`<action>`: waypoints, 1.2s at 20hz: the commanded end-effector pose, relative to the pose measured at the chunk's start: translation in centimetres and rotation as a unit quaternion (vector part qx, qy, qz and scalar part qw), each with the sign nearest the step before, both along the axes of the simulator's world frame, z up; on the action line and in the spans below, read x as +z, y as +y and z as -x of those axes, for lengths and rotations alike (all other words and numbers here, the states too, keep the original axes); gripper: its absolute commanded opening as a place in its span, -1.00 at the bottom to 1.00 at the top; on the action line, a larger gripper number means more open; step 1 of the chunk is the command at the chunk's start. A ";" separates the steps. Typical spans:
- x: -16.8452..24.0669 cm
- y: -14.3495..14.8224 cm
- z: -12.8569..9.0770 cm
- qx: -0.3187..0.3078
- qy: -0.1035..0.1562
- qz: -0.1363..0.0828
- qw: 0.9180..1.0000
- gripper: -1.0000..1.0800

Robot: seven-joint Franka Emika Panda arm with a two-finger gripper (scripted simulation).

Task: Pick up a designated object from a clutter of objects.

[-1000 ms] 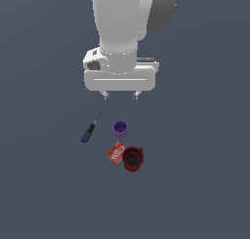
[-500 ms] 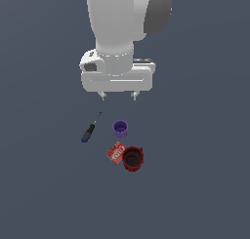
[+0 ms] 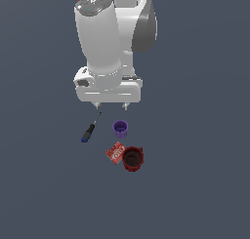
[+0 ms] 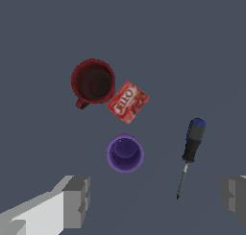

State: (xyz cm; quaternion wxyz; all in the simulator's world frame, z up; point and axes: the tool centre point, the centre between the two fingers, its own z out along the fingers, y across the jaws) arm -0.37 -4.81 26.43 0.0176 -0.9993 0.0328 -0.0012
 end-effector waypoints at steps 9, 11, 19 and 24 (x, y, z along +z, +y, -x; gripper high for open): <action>-9.7 -6.2 2.0 -0.052 0.000 0.000 0.999 0.92; -11.6 -7.5 2.8 -0.064 0.000 0.001 0.998 0.92; -17.3 -11.3 6.1 -0.099 0.002 0.010 0.995 0.92; -19.1 -12.6 7.5 -0.111 0.003 0.015 0.994 0.92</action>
